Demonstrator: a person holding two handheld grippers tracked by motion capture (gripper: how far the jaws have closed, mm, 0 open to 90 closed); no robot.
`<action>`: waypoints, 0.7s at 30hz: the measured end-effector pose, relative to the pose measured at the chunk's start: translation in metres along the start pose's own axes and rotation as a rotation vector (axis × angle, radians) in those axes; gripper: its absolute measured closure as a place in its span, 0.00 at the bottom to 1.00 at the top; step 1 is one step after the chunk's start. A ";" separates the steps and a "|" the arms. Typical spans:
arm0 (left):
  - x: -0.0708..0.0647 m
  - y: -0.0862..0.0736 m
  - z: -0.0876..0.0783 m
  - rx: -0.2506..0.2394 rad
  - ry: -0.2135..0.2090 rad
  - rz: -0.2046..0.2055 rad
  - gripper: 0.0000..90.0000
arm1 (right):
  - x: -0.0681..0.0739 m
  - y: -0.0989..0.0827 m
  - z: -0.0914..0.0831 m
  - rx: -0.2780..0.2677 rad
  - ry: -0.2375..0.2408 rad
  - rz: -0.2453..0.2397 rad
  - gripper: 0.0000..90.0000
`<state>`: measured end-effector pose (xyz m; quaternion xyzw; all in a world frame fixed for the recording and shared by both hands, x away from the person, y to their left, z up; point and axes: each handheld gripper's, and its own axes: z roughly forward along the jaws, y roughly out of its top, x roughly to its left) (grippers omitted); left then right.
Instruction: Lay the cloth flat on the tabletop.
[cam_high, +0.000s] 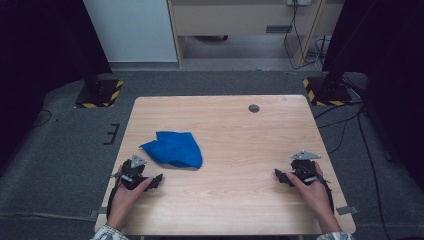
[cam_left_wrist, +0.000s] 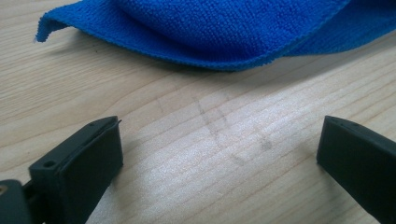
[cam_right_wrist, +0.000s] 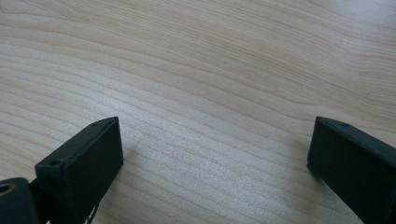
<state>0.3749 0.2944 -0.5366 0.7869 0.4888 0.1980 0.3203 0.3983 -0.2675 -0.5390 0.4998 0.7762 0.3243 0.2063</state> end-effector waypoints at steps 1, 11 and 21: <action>0.000 0.000 0.000 0.000 0.000 0.000 0.01 | 0.000 0.000 0.000 0.000 0.000 0.000 0.04; -0.003 0.007 -0.007 -0.045 -0.009 -0.008 0.06 | 0.001 0.000 0.000 0.000 -0.008 0.005 0.04; -0.012 0.036 -0.011 -0.113 -0.020 0.046 0.08 | 0.001 0.000 0.000 0.003 -0.008 0.007 0.04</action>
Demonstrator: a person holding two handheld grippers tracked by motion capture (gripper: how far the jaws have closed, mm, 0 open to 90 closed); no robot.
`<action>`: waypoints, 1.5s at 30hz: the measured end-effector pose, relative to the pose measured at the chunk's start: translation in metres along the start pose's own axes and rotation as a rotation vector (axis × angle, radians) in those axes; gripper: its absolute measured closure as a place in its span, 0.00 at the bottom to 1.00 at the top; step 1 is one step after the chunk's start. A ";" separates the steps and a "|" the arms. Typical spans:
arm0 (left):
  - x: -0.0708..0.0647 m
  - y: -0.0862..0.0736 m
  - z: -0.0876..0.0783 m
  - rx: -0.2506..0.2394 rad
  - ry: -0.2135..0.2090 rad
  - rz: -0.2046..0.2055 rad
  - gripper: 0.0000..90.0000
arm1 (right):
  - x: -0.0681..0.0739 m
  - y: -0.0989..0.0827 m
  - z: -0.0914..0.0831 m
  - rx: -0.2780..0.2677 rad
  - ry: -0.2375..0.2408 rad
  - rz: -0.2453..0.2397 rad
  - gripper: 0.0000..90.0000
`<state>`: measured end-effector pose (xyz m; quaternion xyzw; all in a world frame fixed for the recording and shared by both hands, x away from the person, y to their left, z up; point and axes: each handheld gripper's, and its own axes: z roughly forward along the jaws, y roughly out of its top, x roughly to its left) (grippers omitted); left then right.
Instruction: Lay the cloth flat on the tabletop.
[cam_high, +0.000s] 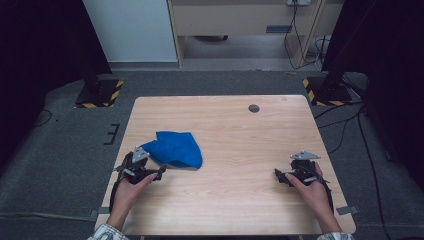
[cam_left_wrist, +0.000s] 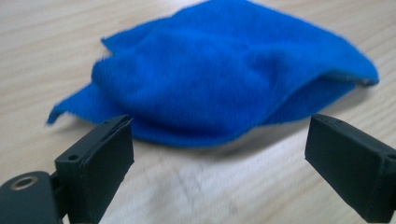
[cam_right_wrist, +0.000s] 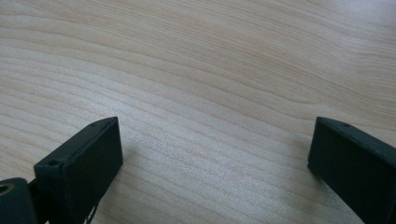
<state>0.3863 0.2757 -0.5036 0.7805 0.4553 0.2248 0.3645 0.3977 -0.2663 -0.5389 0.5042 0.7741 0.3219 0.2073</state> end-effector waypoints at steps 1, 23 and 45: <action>0.001 0.008 0.004 0.005 0.008 0.010 0.08 | 0.000 0.000 0.000 0.000 0.000 0.000 0.04; 0.014 0.042 0.063 0.085 0.038 -0.037 0.07 | 0.001 0.000 0.000 -0.001 -0.004 0.004 0.03; 0.011 0.024 0.077 0.090 0.037 -0.077 0.13 | 0.001 0.000 0.000 0.000 -0.005 0.005 0.03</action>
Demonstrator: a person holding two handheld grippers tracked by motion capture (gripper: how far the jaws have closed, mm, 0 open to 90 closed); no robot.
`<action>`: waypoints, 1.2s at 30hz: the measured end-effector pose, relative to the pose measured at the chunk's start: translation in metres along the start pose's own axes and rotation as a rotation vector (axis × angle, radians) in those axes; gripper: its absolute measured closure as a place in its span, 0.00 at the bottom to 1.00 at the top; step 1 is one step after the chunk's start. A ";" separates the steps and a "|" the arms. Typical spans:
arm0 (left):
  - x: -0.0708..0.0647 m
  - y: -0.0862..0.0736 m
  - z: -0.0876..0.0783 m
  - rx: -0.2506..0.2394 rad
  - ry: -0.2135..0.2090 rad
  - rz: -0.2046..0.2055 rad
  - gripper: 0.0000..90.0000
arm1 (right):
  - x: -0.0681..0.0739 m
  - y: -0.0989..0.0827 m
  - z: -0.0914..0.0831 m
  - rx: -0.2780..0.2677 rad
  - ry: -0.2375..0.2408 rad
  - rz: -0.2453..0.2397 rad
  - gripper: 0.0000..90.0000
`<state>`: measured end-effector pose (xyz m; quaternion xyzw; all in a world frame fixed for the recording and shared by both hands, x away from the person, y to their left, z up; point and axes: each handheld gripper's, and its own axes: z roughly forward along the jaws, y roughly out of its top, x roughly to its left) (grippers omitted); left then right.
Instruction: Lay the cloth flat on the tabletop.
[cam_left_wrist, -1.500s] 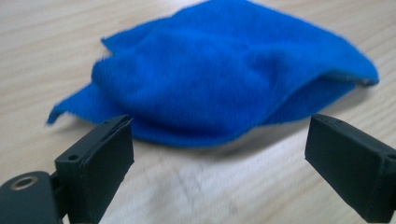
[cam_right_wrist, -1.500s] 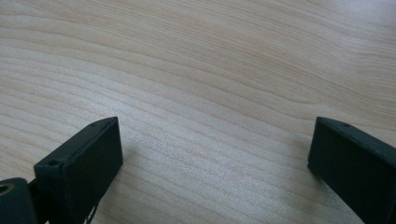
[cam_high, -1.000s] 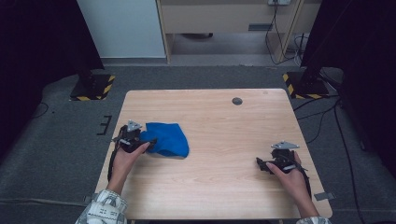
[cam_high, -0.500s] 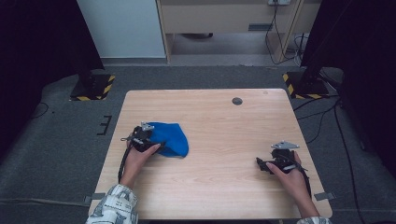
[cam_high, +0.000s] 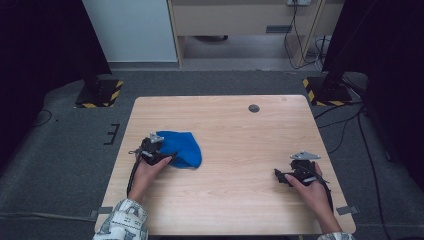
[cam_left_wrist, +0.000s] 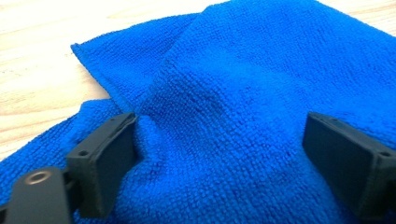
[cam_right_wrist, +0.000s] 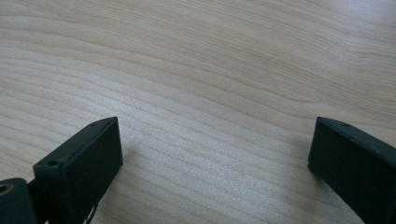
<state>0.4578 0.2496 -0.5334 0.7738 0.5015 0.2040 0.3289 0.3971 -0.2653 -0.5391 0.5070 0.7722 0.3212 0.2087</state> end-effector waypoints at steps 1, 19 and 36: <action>-0.001 0.000 -0.001 0.003 -0.001 0.001 0.17 | 0.000 0.000 0.000 0.000 0.000 0.000 0.03; -0.015 0.008 -0.019 -0.053 -0.101 -0.005 0.74 | 0.000 0.000 0.000 -0.001 -0.001 -0.002 0.03; -0.055 0.038 -0.056 -0.186 -0.172 0.073 0.74 | 0.001 0.000 0.000 0.000 0.002 -0.002 0.03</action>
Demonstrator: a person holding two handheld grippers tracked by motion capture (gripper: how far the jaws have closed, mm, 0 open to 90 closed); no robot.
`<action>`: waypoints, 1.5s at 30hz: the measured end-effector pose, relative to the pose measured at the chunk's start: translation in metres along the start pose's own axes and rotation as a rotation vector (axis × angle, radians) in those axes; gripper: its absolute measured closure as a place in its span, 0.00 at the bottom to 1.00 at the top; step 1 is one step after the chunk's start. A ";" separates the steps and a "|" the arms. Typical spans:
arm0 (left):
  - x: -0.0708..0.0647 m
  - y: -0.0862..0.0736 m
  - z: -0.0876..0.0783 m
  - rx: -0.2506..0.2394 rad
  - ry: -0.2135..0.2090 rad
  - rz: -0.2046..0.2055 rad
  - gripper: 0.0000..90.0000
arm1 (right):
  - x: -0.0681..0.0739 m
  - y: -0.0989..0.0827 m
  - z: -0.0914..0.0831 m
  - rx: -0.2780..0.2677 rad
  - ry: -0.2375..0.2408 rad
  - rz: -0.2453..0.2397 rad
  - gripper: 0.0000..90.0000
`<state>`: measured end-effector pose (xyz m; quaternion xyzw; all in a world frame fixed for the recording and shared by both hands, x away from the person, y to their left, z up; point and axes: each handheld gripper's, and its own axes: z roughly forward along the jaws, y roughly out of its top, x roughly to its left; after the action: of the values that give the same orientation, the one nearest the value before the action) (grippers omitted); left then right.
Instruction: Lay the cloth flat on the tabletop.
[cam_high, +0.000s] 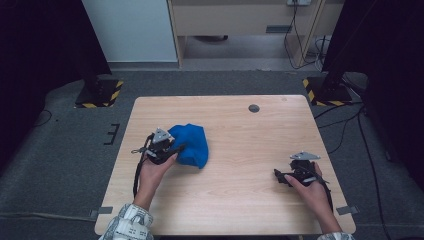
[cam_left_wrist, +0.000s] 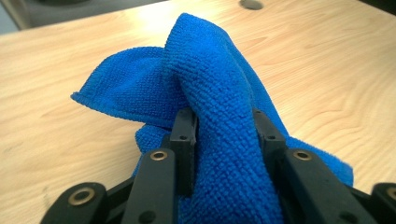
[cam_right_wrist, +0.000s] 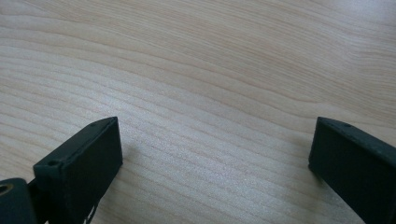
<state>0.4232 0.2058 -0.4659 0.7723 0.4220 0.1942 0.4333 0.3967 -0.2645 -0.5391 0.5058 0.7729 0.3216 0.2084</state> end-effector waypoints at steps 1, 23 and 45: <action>-0.004 0.002 0.000 -0.003 -0.004 0.008 0.74 | 0.000 0.000 0.000 0.000 0.000 0.002 0.03; -0.104 0.021 0.022 0.015 -0.218 0.144 0.74 | 0.000 0.000 0.000 0.000 0.000 0.002 0.03; -0.109 -0.019 0.074 0.139 -0.224 0.129 0.73 | 0.000 0.000 0.000 0.000 -0.002 0.000 0.03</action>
<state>0.4020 0.0842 -0.5152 0.8429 0.3328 0.1046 0.4096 0.3967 -0.2643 -0.5391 0.5061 0.7727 0.3210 0.2092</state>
